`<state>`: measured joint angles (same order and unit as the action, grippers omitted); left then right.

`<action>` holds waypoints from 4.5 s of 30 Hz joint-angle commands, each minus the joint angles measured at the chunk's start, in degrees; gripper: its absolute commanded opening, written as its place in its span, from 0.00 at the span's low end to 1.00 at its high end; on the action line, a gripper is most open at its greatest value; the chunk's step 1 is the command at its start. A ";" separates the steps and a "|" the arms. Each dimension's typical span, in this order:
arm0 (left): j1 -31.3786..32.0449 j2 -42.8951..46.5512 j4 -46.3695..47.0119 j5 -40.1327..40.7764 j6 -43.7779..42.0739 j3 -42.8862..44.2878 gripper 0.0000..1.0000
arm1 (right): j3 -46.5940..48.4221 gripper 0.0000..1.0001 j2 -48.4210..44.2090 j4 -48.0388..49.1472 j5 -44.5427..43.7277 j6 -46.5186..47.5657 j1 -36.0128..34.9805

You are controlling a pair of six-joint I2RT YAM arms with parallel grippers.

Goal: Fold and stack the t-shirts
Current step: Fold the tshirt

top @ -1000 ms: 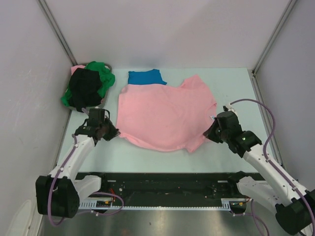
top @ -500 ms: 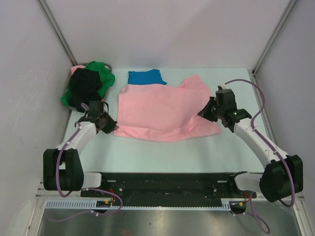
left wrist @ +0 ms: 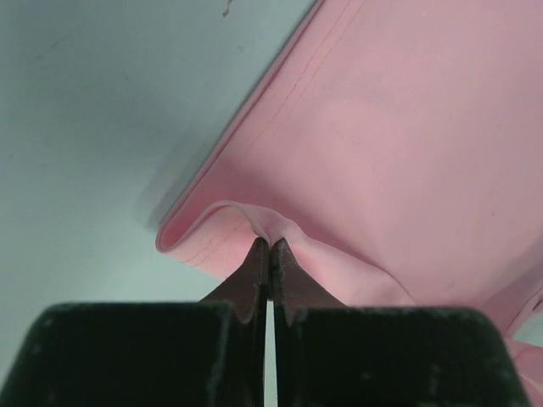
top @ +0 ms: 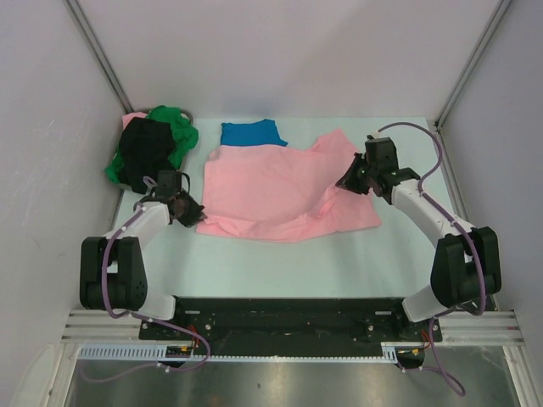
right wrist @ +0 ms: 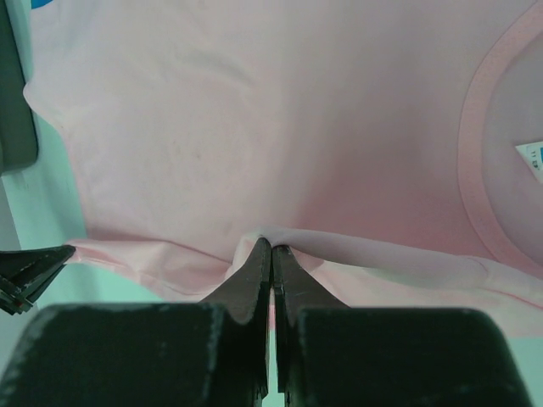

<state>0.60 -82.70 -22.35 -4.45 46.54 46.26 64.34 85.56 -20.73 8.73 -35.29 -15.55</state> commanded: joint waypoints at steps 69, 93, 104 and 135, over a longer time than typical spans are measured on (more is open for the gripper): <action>2.04 14.06 8.54 8.40 15.85 -17.96 0.81 | -25.31 0.99 -33.00 -1.51 -15.94 -5.67 -1.94; 1.95 -1.33 14.35 9.55 15.68 -13.83 0.00 | -29.35 0.98 -31.42 0.43 -15.32 -6.28 0.08; 1.16 3.41 12.68 8.23 14.45 -14.27 0.00 | -34.89 0.82 -26.60 3.50 -13.39 -12.87 6.50; -0.34 6.06 13.47 6.73 13.22 -16.82 0.00 | -34.01 0.72 -4.35 26.71 -13.74 -18.94 12.56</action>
<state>0.91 -76.71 -9.45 2.17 60.90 30.37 29.67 78.17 4.56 -6.46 -53.12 -3.25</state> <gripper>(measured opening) 0.008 0.732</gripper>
